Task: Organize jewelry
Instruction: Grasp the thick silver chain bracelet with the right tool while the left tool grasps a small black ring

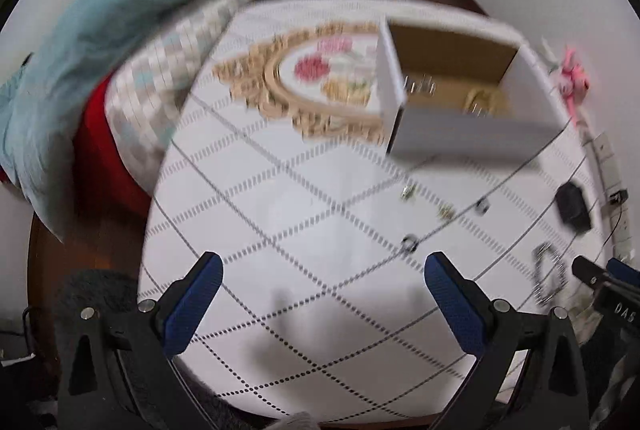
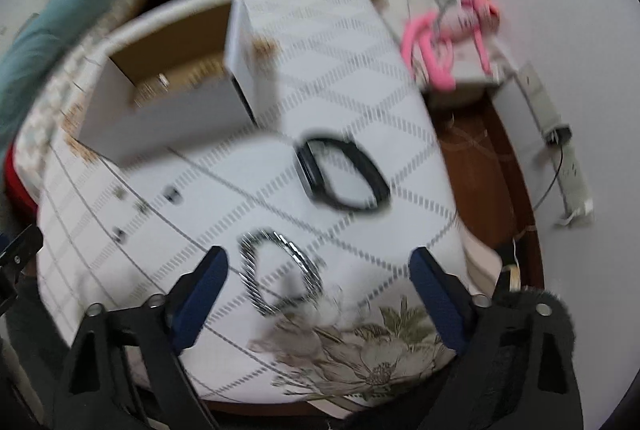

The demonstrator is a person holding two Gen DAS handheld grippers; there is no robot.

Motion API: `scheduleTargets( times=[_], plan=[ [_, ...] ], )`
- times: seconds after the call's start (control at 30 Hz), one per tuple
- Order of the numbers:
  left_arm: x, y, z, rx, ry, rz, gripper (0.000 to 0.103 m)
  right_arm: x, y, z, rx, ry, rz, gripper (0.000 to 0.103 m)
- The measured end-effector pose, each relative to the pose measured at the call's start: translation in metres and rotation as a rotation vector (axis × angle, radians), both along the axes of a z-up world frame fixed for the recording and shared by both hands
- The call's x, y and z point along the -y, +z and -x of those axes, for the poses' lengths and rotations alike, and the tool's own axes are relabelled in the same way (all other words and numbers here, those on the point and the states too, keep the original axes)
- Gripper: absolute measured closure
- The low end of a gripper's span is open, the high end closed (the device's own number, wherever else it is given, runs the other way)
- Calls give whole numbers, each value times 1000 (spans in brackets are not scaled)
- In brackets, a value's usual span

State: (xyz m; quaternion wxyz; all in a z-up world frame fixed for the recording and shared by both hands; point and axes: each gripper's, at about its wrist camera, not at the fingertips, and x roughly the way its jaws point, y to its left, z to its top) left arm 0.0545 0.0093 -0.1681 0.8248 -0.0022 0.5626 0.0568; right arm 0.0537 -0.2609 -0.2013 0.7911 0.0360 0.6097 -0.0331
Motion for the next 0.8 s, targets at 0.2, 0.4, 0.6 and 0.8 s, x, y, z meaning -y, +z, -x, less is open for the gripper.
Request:
scheduleTargets(
  times=[0.2,0.4,0.6,0.8],
  plan=[
    [5,-25,-1,-45,-17,7,0,4,-38,4,-66,10,-14,39],
    [18,-35,-6,-62,-58,19,2,-14,-33,9,23,99,32,94],
    [22,-39,-10,-60,-89,46,3,-13,-13,7,77,81,-20,100],
    [37,-45,-19,-50,-144,48,6,-14,13,2,143,56,-96,100]
  ],
)
